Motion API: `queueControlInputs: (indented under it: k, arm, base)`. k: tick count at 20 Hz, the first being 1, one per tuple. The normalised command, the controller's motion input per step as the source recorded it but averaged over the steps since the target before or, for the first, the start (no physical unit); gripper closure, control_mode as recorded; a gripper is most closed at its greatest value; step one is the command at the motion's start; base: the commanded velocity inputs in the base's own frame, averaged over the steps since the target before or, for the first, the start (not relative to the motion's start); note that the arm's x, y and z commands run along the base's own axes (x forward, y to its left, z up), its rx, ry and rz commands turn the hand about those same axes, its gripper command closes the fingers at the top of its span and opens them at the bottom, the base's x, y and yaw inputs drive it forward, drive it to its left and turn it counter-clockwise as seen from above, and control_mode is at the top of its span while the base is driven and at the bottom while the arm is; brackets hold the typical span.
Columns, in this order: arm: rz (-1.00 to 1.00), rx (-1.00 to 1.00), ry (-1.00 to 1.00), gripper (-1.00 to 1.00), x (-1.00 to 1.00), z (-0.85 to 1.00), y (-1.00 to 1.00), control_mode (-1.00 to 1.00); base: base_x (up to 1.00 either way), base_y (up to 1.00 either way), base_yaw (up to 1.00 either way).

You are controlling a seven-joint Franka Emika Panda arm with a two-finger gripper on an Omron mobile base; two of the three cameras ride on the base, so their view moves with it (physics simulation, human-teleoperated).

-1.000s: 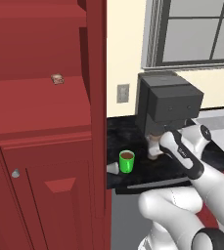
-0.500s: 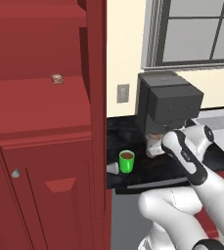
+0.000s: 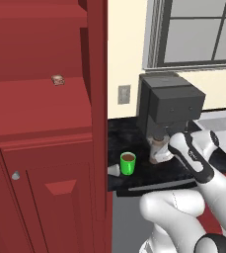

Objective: Pick the cinnamon and honey bottle from the cabinet and place them next to the mug.

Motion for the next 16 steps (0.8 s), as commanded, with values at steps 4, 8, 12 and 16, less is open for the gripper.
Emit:
queueControlInputs:
  k: [4,8,12,16]
  arm:
    - [0.00,0.00,0.08,1.00,0.00,-0.11,0.37,-1.00]
    - [0.00,-0.01,0.00,1.00,0.00,-0.19,0.39,-1.00]
    - [0.00,-0.01,0.00,1.00,0.00,-0.20,0.16,-1.00]
    - [0.00,0.00,0.00,1.00,0.00,-0.12,0.06,-1.00]
  base:
    - [0.00,0.00,0.00]
    - [0.00,0.00,0.00]
    - [0.00,0.00,0.00]
    - [0.00,0.00,0.00]
